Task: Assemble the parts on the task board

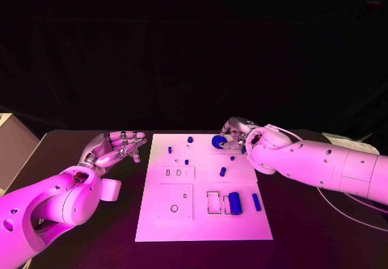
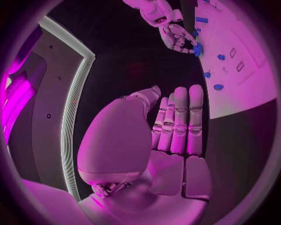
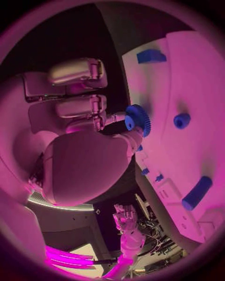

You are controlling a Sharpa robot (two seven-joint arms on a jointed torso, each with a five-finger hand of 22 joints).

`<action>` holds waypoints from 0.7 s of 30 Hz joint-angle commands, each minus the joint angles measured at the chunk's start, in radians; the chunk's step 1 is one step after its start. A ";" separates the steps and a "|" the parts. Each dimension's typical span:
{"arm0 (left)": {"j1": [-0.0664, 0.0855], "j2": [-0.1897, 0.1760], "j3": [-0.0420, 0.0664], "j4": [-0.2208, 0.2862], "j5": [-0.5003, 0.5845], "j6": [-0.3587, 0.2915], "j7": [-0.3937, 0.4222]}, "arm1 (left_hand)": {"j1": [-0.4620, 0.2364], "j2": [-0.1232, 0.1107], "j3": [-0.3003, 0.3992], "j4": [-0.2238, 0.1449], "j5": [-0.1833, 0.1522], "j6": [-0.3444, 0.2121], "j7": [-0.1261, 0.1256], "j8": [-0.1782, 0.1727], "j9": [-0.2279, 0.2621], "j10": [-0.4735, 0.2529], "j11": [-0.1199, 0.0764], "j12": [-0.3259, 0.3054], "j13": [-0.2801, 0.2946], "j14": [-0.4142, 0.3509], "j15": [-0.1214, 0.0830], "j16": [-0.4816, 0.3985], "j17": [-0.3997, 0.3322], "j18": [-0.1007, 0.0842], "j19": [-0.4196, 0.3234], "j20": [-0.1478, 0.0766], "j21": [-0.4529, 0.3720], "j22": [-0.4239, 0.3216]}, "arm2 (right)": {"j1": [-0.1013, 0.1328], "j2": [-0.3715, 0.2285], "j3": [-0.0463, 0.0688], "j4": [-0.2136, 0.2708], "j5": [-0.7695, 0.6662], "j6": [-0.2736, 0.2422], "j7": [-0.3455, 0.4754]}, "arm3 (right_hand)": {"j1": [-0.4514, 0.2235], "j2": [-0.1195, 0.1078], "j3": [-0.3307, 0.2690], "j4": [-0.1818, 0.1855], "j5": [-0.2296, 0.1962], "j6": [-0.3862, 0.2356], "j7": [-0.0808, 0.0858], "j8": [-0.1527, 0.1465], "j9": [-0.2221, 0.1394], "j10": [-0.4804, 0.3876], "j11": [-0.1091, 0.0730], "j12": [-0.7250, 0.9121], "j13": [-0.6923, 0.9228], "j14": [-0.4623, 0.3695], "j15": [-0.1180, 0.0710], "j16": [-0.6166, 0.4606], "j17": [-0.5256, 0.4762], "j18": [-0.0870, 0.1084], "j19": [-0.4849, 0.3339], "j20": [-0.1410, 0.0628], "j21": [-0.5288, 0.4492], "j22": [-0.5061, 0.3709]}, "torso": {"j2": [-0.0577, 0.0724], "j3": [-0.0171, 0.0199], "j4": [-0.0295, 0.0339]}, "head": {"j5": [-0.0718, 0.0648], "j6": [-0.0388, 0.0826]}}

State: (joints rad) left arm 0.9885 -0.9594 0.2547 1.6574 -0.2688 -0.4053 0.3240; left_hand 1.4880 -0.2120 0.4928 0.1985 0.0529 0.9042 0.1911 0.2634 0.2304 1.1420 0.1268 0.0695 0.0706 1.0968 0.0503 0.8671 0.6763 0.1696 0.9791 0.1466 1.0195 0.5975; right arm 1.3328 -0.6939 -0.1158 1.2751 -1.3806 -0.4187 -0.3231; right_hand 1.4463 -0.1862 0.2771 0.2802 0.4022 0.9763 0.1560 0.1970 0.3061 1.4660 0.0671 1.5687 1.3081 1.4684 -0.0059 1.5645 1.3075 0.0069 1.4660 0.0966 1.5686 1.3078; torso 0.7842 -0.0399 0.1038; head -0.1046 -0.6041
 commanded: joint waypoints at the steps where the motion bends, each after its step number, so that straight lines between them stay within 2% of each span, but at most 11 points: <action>1: 0.000 0.003 0.001 0.001 0.001 0.013 0.009 | -0.007 -0.002 0.007 0.000 -0.001 -0.007 -0.001 -0.005 0.001 -0.008 0.000 -0.001 0.001 -0.002 0.000 0.005 0.001 0.015 -0.005 -0.001 0.006 0.001 | 0.001 0.006 0.001 0.035 -0.107 -0.072 0.010 | -0.003 -0.011 0.008 -0.002 0.003 0.025 -0.016 0.007 0.004 0.105 -0.006 0.002 0.263 0.102 -0.006 0.006 0.263 -0.007 0.105 -0.004 0.002 0.263 | -0.001 -0.0007 -0.0016 | 0.000 0.001; 8: 0.000 0.005 0.001 0.001 0.001 0.014 0.009 | -0.007 -0.002 0.007 0.000 -0.001 -0.007 -0.001 -0.005 0.001 -0.008 0.000 -0.001 0.001 -0.002 0.000 0.005 0.001 0.015 -0.005 -0.001 0.006 0.001 | 0.001 0.058 0.000 0.049 -0.167 -0.079 0.004 | -0.003 -0.012 0.009 -0.002 0.002 0.025 -0.017 0.008 0.004 0.105 -0.007 0.002 0.263 0.102 -0.007 0.006 0.263 -0.007 0.105 -0.004 0.002 0.263 | -0.001 -0.0020 0.0035 | -0.002 0.001; 14: 0.000 0.006 0.001 0.001 0.001 0.014 0.009 | -0.007 -0.002 0.007 0.000 -0.001 -0.007 -0.001 -0.005 0.001 -0.008 0.000 -0.001 0.001 -0.002 0.000 0.005 0.001 0.015 -0.005 -0.001 0.006 0.001 | -0.005 0.114 -0.006 0.017 -0.189 -0.064 -0.003 | -0.004 -0.014 0.011 -0.003 0.000 0.026 -0.017 0.008 0.004 0.105 -0.007 0.002 0.263 0.102 -0.007 0.006 0.263 -0.007 0.105 -0.005 0.002 0.263 | 0.000 -0.0036 0.0017 | 0.001 0.002; 17: 0.000 0.008 0.001 0.000 0.001 0.014 0.009 | -0.007 -0.002 0.007 0.000 -0.001 -0.007 -0.001 -0.005 0.001 -0.008 0.000 -0.001 0.001 -0.002 0.000 0.005 0.001 0.015 -0.005 -0.001 0.006 0.001 | -0.012 0.145 -0.009 -0.009 -0.199 -0.056 -0.008 | -0.004 -0.014 0.011 -0.003 0.000 0.026 -0.017 0.008 0.004 0.105 -0.007 0.002 0.263 0.102 -0.007 0.006 0.263 -0.007 0.105 -0.005 0.002 0.263 | 0.001 -0.0027 0.0014 | 0.001 0.002; 21: 0.000 0.010 0.001 0.000 0.001 0.015 0.008 | -0.008 -0.002 0.009 -0.002 -0.001 -0.008 0.000 -0.005 0.002 -0.009 0.000 -0.001 0.001 -0.003 0.001 0.006 0.001 0.015 -0.006 -0.001 0.008 0.002 | -0.019 0.176 -0.011 -0.041 -0.207 -0.048 -0.013 | -0.004 -0.015 0.012 -0.003 -0.002 0.026 -0.017 0.007 0.004 0.105 -0.007 0.002 0.263 0.102 -0.008 0.006 0.263 -0.007 0.105 -0.005 0.002 0.263 | 0.001 -0.0041 0.0036 | 0.002 0.001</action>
State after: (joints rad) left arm 0.9882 -0.9521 0.2546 1.6561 -0.2688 -0.4050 0.3240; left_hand 1.4880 -0.2120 0.4969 0.1944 0.0529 0.9042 0.1910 0.2634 0.2312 1.1420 0.1268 0.0695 0.0707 1.0968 0.0503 0.8667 0.6762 0.1695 0.9791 0.1466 1.0241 0.5988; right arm 1.3144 -0.5224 -0.1268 1.2414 -1.5463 -0.4775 -0.3282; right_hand 1.4412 -0.1915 0.2829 0.2754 0.3968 0.9785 0.1576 0.2006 0.3066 1.4660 0.0673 1.5687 1.3078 1.4684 -0.0057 1.5645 1.3074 0.0069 1.4661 0.0967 1.5686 1.3075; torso 0.7847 -0.0428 0.1061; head -0.1032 -0.6021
